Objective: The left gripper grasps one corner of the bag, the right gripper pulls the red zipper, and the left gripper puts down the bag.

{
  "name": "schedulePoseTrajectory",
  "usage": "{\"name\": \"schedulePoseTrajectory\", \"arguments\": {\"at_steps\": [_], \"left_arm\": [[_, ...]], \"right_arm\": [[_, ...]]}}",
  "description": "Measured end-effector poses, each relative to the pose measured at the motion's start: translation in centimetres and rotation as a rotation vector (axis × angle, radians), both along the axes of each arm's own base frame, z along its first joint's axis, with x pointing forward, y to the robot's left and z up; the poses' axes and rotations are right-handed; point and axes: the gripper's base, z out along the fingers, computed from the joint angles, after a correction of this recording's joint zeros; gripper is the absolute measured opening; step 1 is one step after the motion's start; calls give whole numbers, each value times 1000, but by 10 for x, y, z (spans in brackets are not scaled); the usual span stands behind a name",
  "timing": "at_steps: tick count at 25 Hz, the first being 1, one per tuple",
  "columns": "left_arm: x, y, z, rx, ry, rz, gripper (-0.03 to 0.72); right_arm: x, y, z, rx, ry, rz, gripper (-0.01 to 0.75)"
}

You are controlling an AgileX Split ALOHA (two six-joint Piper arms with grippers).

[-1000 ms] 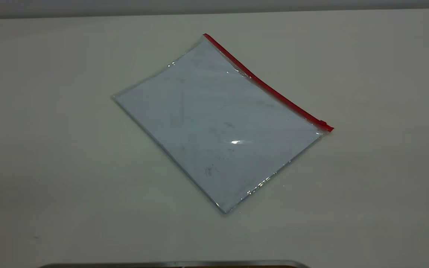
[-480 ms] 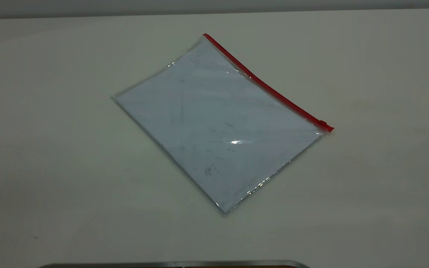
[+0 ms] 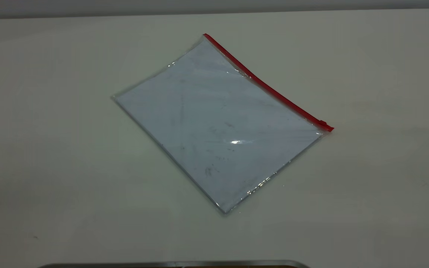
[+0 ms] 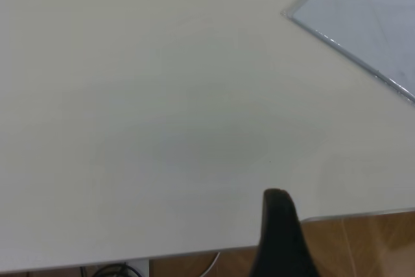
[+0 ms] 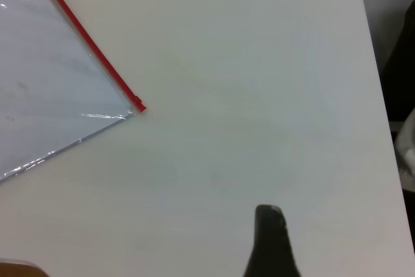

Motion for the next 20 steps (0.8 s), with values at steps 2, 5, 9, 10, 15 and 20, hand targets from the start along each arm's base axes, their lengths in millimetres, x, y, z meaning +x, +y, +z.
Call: {"name": "schedulePoseTrajectory", "arguments": {"at_steps": [2,5,9,10,15,20], "left_arm": [[0,0,0,0,0,0,581],[0,0,0,0,0,0,581],[0,0,0,0,0,0,581],[0,0,0,0,0,0,581],[0,0,0,0,0,0,581],[0,0,0,0,0,0,581]], "right_arm": [[0,0,0,9,1,-12,588],[0,-3,0,24,2,-55,588],[0,-7,0,39,2,-111,588],[0,-7,0,40,2,-116,588],[0,-7,0,46,0,-120,588],[0,-7,0,47,0,-120,588]]}}
